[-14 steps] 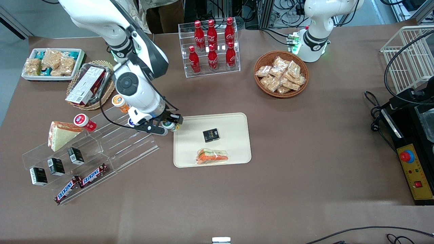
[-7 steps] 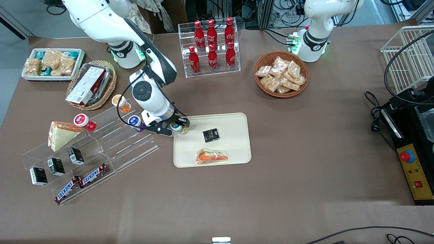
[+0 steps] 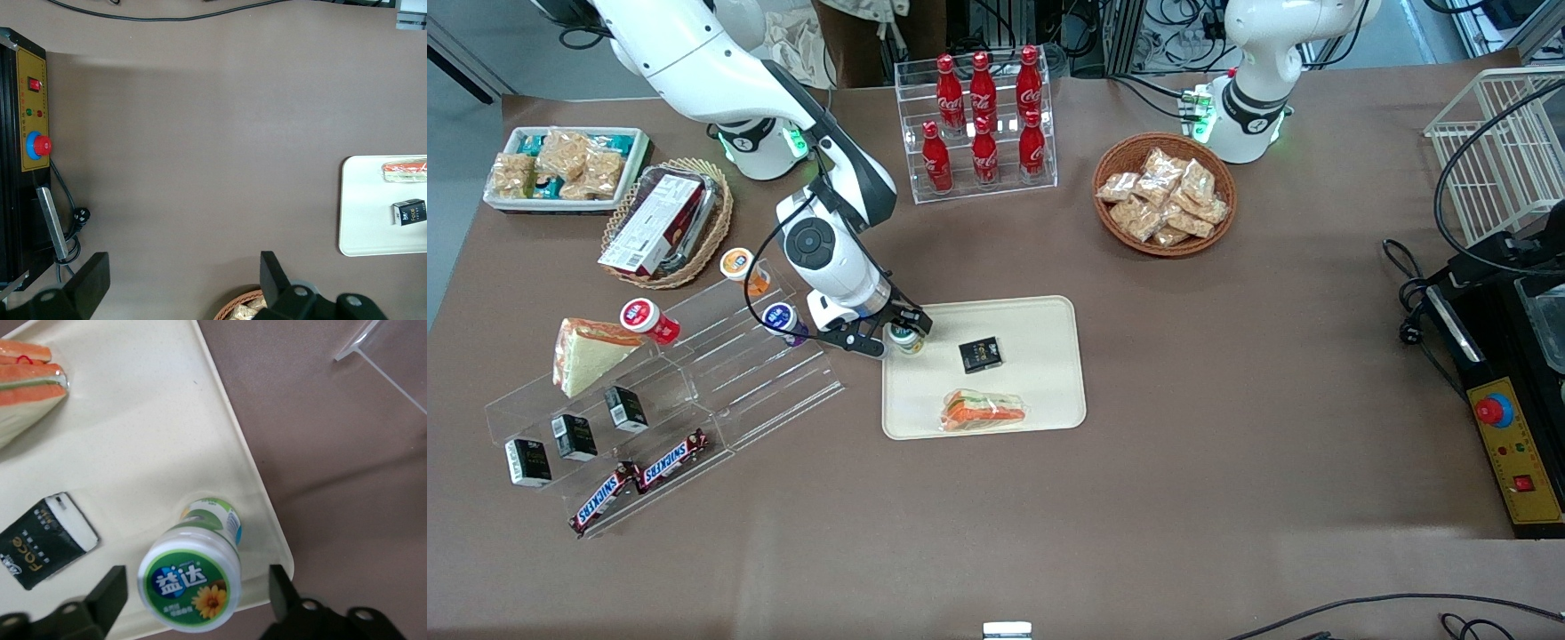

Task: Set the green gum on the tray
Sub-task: 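Lower the green gum bottle onto the tray corner and open the gripper, then raise the right gripper away from the placed bottle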

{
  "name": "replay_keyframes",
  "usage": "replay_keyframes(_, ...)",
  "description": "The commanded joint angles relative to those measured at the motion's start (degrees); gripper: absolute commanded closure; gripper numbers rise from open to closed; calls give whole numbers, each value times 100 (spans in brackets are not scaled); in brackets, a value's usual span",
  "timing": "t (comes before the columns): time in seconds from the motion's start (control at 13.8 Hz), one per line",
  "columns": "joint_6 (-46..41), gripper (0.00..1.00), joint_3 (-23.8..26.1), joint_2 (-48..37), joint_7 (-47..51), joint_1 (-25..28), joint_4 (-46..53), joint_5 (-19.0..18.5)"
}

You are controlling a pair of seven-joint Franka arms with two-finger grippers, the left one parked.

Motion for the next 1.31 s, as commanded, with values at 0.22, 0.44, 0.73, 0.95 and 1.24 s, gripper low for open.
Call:
replay_keyframes(0.22,107,0,-16,3,93,27,9,17)
replay_keyframes(0.44,-146,0,-16,-329,49,18,105,-27)
replay_keyframes(0.73,-2286,0,45,-963,31,61,1192,-607)
replay_keyframes(0.95,-4447,0,54,-973,14,211,2965,-642)
replay_keyframes(1.24,-5588,0,-16,-1348,-862,80,3894,-660)
